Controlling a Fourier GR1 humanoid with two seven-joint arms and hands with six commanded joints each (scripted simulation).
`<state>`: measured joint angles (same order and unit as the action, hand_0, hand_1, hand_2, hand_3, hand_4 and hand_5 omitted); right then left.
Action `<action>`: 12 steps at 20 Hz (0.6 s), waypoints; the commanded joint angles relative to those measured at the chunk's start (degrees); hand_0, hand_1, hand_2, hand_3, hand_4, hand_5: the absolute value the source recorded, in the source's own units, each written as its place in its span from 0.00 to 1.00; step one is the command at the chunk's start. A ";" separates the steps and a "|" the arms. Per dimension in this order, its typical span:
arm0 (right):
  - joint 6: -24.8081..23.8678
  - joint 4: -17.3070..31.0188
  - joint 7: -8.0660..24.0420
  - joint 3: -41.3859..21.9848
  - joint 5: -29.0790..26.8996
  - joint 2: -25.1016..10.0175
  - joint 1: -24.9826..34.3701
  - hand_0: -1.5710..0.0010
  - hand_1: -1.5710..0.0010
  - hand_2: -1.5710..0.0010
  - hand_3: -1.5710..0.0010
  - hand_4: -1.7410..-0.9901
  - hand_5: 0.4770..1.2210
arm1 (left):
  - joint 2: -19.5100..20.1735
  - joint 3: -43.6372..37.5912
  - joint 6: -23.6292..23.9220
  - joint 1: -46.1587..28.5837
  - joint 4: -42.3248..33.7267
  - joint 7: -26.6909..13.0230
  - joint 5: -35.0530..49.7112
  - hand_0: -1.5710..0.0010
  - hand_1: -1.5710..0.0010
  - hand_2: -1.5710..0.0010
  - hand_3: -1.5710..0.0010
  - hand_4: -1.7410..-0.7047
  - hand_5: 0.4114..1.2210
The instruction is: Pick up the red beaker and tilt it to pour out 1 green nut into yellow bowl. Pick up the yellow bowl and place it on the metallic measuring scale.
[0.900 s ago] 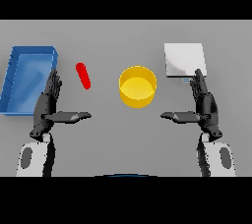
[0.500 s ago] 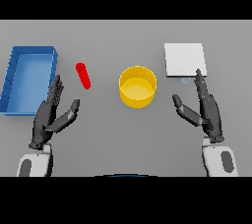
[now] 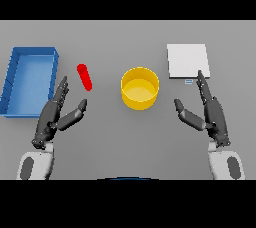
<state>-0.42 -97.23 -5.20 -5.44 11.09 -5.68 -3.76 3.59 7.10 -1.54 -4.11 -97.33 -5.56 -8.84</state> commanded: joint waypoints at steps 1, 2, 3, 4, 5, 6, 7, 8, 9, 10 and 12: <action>0.49 0.25 -0.20 0.01 -0.58 0.15 -0.44 1.00 1.00 1.00 1.00 0.73 0.20 | -0.12 -0.77 0.07 1.71 1.87 -0.41 0.50 1.00 1.00 1.00 1.00 0.58 0.29; 0.63 0.24 -0.39 -0.21 -0.67 0.44 -0.40 1.00 1.00 1.00 1.00 0.72 0.20 | -0.11 -1.59 0.00 3.54 4.36 -0.78 0.93 1.00 1.00 1.00 1.00 0.56 0.29; 0.90 0.14 -0.80 -0.20 -1.08 0.56 -0.55 1.00 1.00 1.00 1.00 0.71 0.20 | 0.18 -2.33 -0.31 5.07 6.68 0.28 1.27 1.00 1.00 1.00 1.00 0.55 0.29; 1.08 0.44 -0.27 0.21 -1.39 0.21 0.09 1.00 1.00 1.00 1.00 0.70 0.20 | 0.12 -2.91 -0.32 7.40 9.51 1.05 1.28 1.00 1.00 1.00 1.00 0.54 0.29; 1.24 0.60 -0.54 0.20 -1.59 0.31 -0.23 1.00 1.00 1.00 1.00 0.70 0.20 | 0.22 -3.43 -0.21 9.18 12.29 1.66 1.01 1.00 1.00 1.00 1.00 0.54 0.29; 1.32 0.92 -1.08 0.43 -1.79 0.23 -0.51 1.00 1.00 1.00 1.00 0.69 0.20 | 0.20 -3.76 0.06 10.73 14.70 2.68 0.56 1.00 1.00 1.00 1.00 0.54 0.29; 1.14 1.34 -1.13 0.45 -1.64 0.35 -0.37 1.00 1.00 1.00 1.00 0.69 0.20 | 0.59 -4.30 -0.13 12.09 16.75 3.95 0.55 1.00 1.00 1.00 1.00 0.55 0.28; 1.19 0.84 -1.72 0.06 -1.42 0.56 -1.14 1.00 1.00 1.00 1.00 0.68 0.20 | 0.68 -4.85 -0.36 13.95 18.83 4.14 0.84 1.00 1.00 1.00 1.00 0.54 0.28; 1.29 0.86 -1.82 0.26 -1.65 0.45 -0.84 1.00 1.00 1.00 1.00 0.68 0.20 | 0.55 -5.18 -0.54 15.75 20.74 4.43 0.99 1.00 1.00 1.00 1.00 0.54 0.28; 1.01 0.73 -1.65 0.15 -1.28 0.49 -0.63 1.00 1.00 1.00 1.00 0.68 0.20 | 0.13 -5.07 -0.29 17.00 22.57 5.22 0.52 1.00 1.00 1.00 1.00 0.54 0.28; 1.14 0.68 -0.59 0.55 -1.28 -0.30 -0.07 1.00 1.00 1.00 1.00 0.70 0.20 | 0.52 -5.52 -0.45 18.76 24.21 6.36 0.48 1.00 1.00 1.00 1.00 0.52 0.29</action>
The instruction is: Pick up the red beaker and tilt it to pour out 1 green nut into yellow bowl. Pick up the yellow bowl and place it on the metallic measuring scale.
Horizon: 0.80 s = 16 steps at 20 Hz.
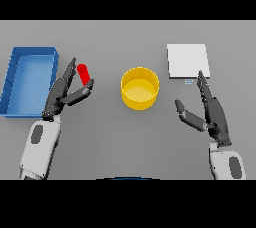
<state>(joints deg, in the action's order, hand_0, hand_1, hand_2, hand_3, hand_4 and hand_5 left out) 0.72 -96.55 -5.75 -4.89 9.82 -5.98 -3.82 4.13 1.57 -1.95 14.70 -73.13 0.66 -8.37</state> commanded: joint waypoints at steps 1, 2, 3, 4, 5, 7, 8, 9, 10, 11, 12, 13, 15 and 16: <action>0.40 -0.46 0.09 -0.06 -0.68 0.25 -0.34 1.00 1.00 1.00 1.00 0.69 0.20 | -0.24 -0.06 0.39 0.98 1.75 1.14 -0.46 1.00 1.00 1.00 1.00 0.52 0.30; 0.40 -0.31 0.28 -0.27 -0.85 0.82 -0.40 1.00 1.00 1.00 1.00 0.68 0.20 | -0.09 -0.24 0.94 2.78 3.50 0.43 -1.16 1.00 1.00 1.00 1.00 0.52 0.30; 0.17 -0.54 0.26 -0.24 -0.53 0.67 -0.27 1.00 1.00 1.00 1.00 0.68 0.21 | -0.19 -0.18 1.50 4.33 5.00 0.28 -1.86 1.00 1.00 1.00 1.00 0.52 0.30; -0.18 0.12 0.17 -0.30 -0.13 0.94 -0.51 1.00 1.00 1.00 1.00 0.69 0.21 | -0.35 -0.07 1.70 5.03 5.78 0.20 -2.20 1.00 1.00 1.00 1.00 0.53 0.31; 0.19 0.16 -0.07 0.07 -0.83 0.79 -0.69 1.00 1.00 1.00 1.00 0.68 0.21 | -0.79 -0.23 2.31 6.35 7.62 0.13 -2.58 1.00 1.00 1.00 1.00 0.52 0.31; 0.31 -0.69 -0.03 0.23 -0.88 0.23 -0.91 1.00 1.00 1.00 1.00 0.68 0.21 | -0.70 -1.00 2.39 8.13 10.97 1.08 -2.56 1.00 1.00 1.00 1.00 0.52 0.32; 0.27 -0.42 -0.27 0.35 -1.17 0.48 -1.03 1.00 1.00 1.00 1.00 0.67 0.22 | -0.70 -1.19 2.83 8.96 11.77 1.05 -2.79 1.00 1.00 1.00 1.00 0.52 0.32; 0.21 -0.53 -0.28 0.37 -1.18 0.51 -1.13 1.00 1.00 1.00 1.00 0.67 0.22 | -1.02 -1.32 3.12 9.46 12.96 1.96 -2.88 1.00 1.00 1.00 1.00 0.52 0.32; 0.20 -0.86 -0.35 0.28 -1.06 0.42 -1.27 1.00 1.00 1.00 1.00 0.67 0.22 | -1.23 -1.84 3.55 10.16 14.77 3.12 -2.83 1.00 1.00 1.00 1.00 0.51 0.33; 0.19 -0.96 -0.82 0.27 -1.14 0.55 -1.93 1.00 1.00 1.00 1.00 0.66 0.22 | -1.31 -2.34 3.50 10.85 15.25 3.91 -2.31 1.00 1.00 1.00 1.00 0.50 0.34; 0.03 -0.88 0.04 0.44 -1.19 0.57 -1.67 1.00 1.00 1.00 1.00 0.66 0.22 | -1.85 -2.85 3.71 11.45 16.15 4.80 -1.77 1.00 1.00 1.00 1.00 0.48 0.35; -0.03 -1.32 1.28 0.90 -1.70 0.30 -0.72 1.00 1.00 1.00 1.00 0.66 0.22 | -2.44 -4.01 3.84 12.14 17.89 6.64 -0.69 1.00 1.00 1.00 1.00 0.45 0.36; 0.13 -1.31 0.44 0.31 -1.28 0.55 -1.46 1.00 1.00 1.00 1.00 0.66 0.23 | -3.00 -5.71 3.97 13.81 20.92 9.36 0.66 1.00 1.00 1.00 1.00 0.42 0.38; 0.04 -1.03 1.06 0.54 -1.39 0.52 -0.98 1.00 1.00 1.00 1.00 0.66 0.22 | -3.48 -6.01 3.99 14.05 21.51 9.72 1.04 1.00 0.99 0.97 0.98 0.40 0.40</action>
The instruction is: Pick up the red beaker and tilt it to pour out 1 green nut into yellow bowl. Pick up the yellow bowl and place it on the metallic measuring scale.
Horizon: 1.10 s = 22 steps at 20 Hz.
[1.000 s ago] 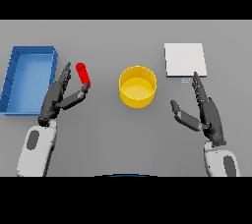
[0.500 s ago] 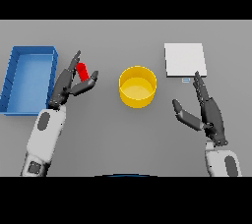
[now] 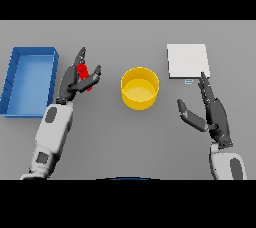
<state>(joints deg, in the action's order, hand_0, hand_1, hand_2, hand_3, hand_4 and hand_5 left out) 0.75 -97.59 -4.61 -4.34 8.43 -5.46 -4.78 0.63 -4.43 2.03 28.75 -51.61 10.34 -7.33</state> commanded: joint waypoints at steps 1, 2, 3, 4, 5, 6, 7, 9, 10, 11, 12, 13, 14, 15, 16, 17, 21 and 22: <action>0.04 -0.60 -0.65 -0.02 0.05 -0.20 -0.60 1.00 1.00 1.00 1.00 0.66 0.23 | -0.28 -0.45 0.14 0.45 1.56 1.23 0.16 0.95 0.94 0.90 0.91 0.36 0.43; 0.23 -0.84 -0.89 0.12 -0.10 -0.52 -0.63 1.00 1.00 1.00 1.00 0.67 0.23 | -0.40 -0.99 0.86 1.06 2.22 2.31 0.28 0.87 0.85 0.82 0.84 0.33 0.46; -0.03 -0.81 -0.78 -0.15 0.45 -0.38 -1.03 1.00 1.00 1.00 1.00 0.67 0.23 | -0.80 -1.38 2.12 1.69 2.75 2.37 0.21 0.76 0.74 0.71 0.67 0.32 0.57; 0.05 -0.28 0.09 0.16 0.14 -0.47 -0.25 1.00 1.00 1.00 1.00 0.67 0.23 | -1.38 -1.31 4.11 2.03 3.77 2.02 -0.74 0.65 0.63 0.58 0.54 0.26 0.66; 0.05 -0.02 0.14 0.21 -0.19 -0.14 0.21 1.00 1.00 1.00 1.00 0.67 0.23 | -1.67 -0.72 5.71 2.97 4.72 1.71 -2.29 0.52 0.50 0.46 0.44 0.21 0.73; 0.18 0.03 -0.24 -0.01 -0.03 -0.10 -0.19 1.00 1.00 1.00 1.00 0.67 0.23 | -1.52 0.17 6.43 3.08 4.78 2.00 -3.86 0.42 0.40 0.37 0.37 0.18 0.78; 0.05 0.04 -0.44 0.03 0.04 -0.03 -0.48 1.00 1.00 1.00 1.00 0.67 0.23 | -1.33 0.66 6.64 3.22 4.71 1.92 -4.38 0.33 0.32 0.30 0.33 0.15 0.82; -0.06 0.07 -0.33 -0.27 0.33 0.20 0.12 1.00 1.00 1.00 1.00 0.66 0.23 | -1.34 0.76 6.45 3.29 4.94 2.17 -3.98 0.21 0.21 0.19 0.27 0.10 0.89; 0.17 0.36 -0.15 -0.03 -0.33 0.32 0.64 1.00 1.00 1.00 1.00 0.65 0.23 | -1.50 1.08 6.40 2.82 4.42 2.70 -3.95 0.17 0.16 0.15 0.21 0.14 0.91; 0.35 0.37 -0.53 0.13 -0.55 0.15 0.47 1.00 1.00 1.00 1.00 0.65 0.23 | -1.19 1.18 6.48 3.31 4.88 2.05 -4.19 0.14 0.13 0.12 0.17 0.17 0.93; 0.61 0.84 -1.27 0.02 -0.64 0.26 0.16 1.00 1.00 1.00 1.00 0.65 0.22 | -1.07 1.25 6.28 2.88 3.84 2.28 -4.10 0.11 0.11 0.10 0.14 0.19 0.94; 0.34 0.34 -1.19 -0.14 -0.62 0.65 -0.19 1.00 1.00 1.00 1.00 0.65 0.22 | -0.98 0.47 5.22 2.51 3.70 3.29 -2.80 0.09 0.08 0.08 0.11 0.15 0.94; -0.11 0.80 -1.38 -0.15 0.19 0.46 0.09 1.00 1.00 1.00 1.00 0.66 0.22 | -1.23 -0.19 3.85 2.48 3.18 3.41 -1.11 0.07 0.07 0.06 0.09 0.12 0.93; 0.06 0.40 -1.62 0.24 -0.28 0.11 -0.36 1.00 1.00 1.00 1.00 0.66 0.23 | -1.04 -0.80 2.45 2.35 1.83 3.24 0.57 0.06 0.05 0.05 0.07 0.10 0.92; 0.15 0.23 -1.75 -0.17 0.01 0.25 -0.49 1.00 1.00 1.00 1.00 0.66 0.22 | -1.38 -0.80 2.04 2.34 0.45 3.35 1.46 0.04 0.04 0.04 0.06 0.08 0.91; -0.28 0.54 -0.99 -0.44 0.87 0.29 0.32 1.00 1.00 1.00 1.00 0.67 0.22 | -0.94 -1.27 1.33 3.10 -0.08 2.95 2.43 0.04 0.03 0.03 0.04 0.06 0.91; -0.08 -0.31 -0.99 -0.36 0.49 0.07 -0.10 1.00 1.00 1.00 1.00 0.68 0.23 | 0.55 0.22 -0.42 2.70 -4.43 1.30 3.29 0.01 0.01 0.01 0.02 0.03 0.89; -0.37 0.59 -2.02 -0.58 1.12 0.36 -0.22 1.00 1.00 1.00 1.00 0.69 0.23 | 1.19 0.84 -0.26 3.38 -4.63 0.47 2.56 0.01 0.01 0.01 0.01 0.02 0.89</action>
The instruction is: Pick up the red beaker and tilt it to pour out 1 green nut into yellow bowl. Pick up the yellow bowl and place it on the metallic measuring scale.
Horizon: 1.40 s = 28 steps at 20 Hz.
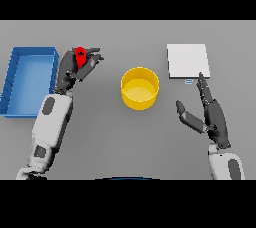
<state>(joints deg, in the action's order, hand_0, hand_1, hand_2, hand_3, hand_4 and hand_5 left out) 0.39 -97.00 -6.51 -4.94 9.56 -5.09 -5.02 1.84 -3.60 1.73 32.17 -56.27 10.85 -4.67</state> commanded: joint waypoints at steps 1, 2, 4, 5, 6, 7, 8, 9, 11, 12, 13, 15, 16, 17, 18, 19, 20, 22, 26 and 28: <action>-0.33 -0.44 -0.59 -0.02 0.61 -0.35 0.04 1.00 1.00 1.00 1.00 0.69 0.24 | 0.45 0.66 -0.09 0.47 -0.11 -0.60 -0.60 0.01 0.01 0.01 0.01 0.02 0.89; -0.32 0.01 -0.95 0.09 0.79 -0.61 0.17 1.00 1.00 1.00 1.00 0.69 0.24 | 0.80 1.27 -0.14 0.88 -0.20 -1.15 -1.10 0.01 0.01 0.01 0.01 0.02 0.89; -0.41 -0.31 -2.10 -0.13 1.46 -0.94 -0.48 1.00 1.00 1.00 1.00 0.69 0.25 | 1.41 2.37 -0.06 1.58 -0.32 -1.95 -2.07 0.01 0.01 0.01 0.01 0.02 0.89; -0.47 0.13 -1.98 -0.15 1.45 -0.71 -0.20 1.00 1.00 1.00 1.00 0.69 0.25 | 1.66 2.91 -0.01 1.98 -0.35 -2.40 -2.55 0.01 0.01 0.01 0.01 0.02 0.90; -0.67 0.35 -1.52 -0.08 1.59 -0.69 0.27 1.00 1.00 1.00 1.00 0.69 0.25 | 1.89 3.33 0.32 2.18 -0.32 -2.52 -3.07 0.01 0.01 0.01 0.01 0.02 0.90; -0.71 0.37 -1.83 -0.06 1.76 -0.85 0.18 1.00 1.00 1.00 1.00 0.70 0.25 | 2.64 4.50 0.29 3.15 -0.09 -3.70 -4.52 0.01 0.01 0.01 0.01 0.01 0.90; -1.18 0.25 -1.47 -0.20 2.41 -0.83 0.29 1.00 1.00 1.00 1.00 0.71 0.25 | 3.93 5.88 0.23 3.64 -0.32 -3.63 -6.32 0.01 0.01 0.01 0.01 0.01 0.89; -0.81 -0.42 -1.33 -0.01 1.84 -1.05 -0.04 1.00 1.00 1.00 1.00 0.72 0.25 | 4.64 7.45 0.06 3.84 -1.17 -4.69 -7.78 0.00 0.00 0.00 0.01 0.01 0.89; -0.46 -0.46 -0.56 -0.14 1.70 -1.04 -0.41 1.00 1.00 1.00 1.00 0.73 0.24 | 6.37 11.16 -0.24 5.31 -0.67 -7.28 -11.97 0.00 0.00 0.00 0.00 0.01 0.88; -0.51 -1.09 -0.21 -0.15 1.69 -1.12 -0.15 1.00 1.00 1.00 1.00 0.73 0.24 | 7.38 13.10 -0.96 6.09 -1.47 -8.44 -13.74 0.00 0.00 0.00 0.00 0.00 0.88; -0.45 -1.21 -0.03 -0.30 1.72 -1.00 -0.37 1.00 1.00 1.00 1.00 0.74 0.25 | 7.86 15.30 -1.44 6.54 -2.03 -9.64 -15.68 0.00 0.00 0.00 0.00 0.00 0.88; -0.37 -0.90 1.41 -0.45 1.91 -0.93 0.37 1.00 1.00 1.00 1.00 0.75 0.25 | 9.23 18.65 -2.78 9.04 -1.97 -12.88 -19.10 0.00 0.00 0.00 0.00 0.00 0.89; -0.04 -1.52 0.72 -0.67 1.84 -1.05 -0.54 1.00 1.00 1.00 1.00 0.75 0.26 | 9.97 20.71 -3.59 9.46 -2.65 -13.01 -20.75 0.00 0.00 0.00 0.00 0.00 0.89; -0.14 -1.22 1.19 -0.61 1.88 -0.96 0.25 1.00 1.00 1.00 1.00 0.75 0.26 | 10.51 22.17 -4.34 10.60 -2.65 -13.89 -22.10 0.00 0.00 0.00 0.00 0.00 0.90; 0.16 -0.90 0.69 -0.62 1.55 -0.85 -0.18 1.00 1.00 1.00 1.00 0.74 0.26 | 11.04 23.96 -5.30 12.47 -1.84 -15.40 -24.05 0.00 0.00 0.00 0.00 0.00 0.91; 0.08 -1.22 0.87 -0.96 1.61 -0.36 -0.56 1.00 1.00 1.00 1.00 0.75 0.26 | 11.49 26.20 -5.55 13.34 -1.61 -16.08 -26.38 0.00 0.00 0.00 0.00 0.00 0.93; -0.18 -1.36 1.07 -0.88 1.88 -0.46 -0.25 1.00 1.00 1.00 1.00 0.74 0.26 | 12.26 28.60 -6.64 14.51 -2.03 -17.28 -29.17 0.00 0.00 0.00 0.00 0.00 0.94; 0.16 -1.59 1.52 -0.62 1.06 -0.42 0.05 1.00 1.00 1.00 1.00 0.74 0.27 | 12.42 32.28 -8.79 16.70 -0.75 -18.41 -33.19 0.00 0.00 0.00 0.00 0.00 0.96; 0.46 -2.44 2.08 -0.43 0.12 -0.18 -1.07 1.00 1.00 1.00 1.00 0.73 0.27 | 12.89 38.89 -14.66 21.34 2.06 -19.30 -40.01 0.00 0.00 0.00 0.09 0.04 0.98; 0.62 -1.87 2.42 0.09 -1.03 0.27 -1.11 1.00 1.00 1.00 1.00 0.73 0.25 | 13.38 41.60 -17.16 24.73 4.09 -17.47 -42.77 0.00 0.00 0.00 0.13 0.03 0.99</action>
<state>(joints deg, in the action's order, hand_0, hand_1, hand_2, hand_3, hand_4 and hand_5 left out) 1.00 -98.87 -4.05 -4.85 8.53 -4.82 -6.10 15.21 37.97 -15.40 56.95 -52.21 -6.69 -47.47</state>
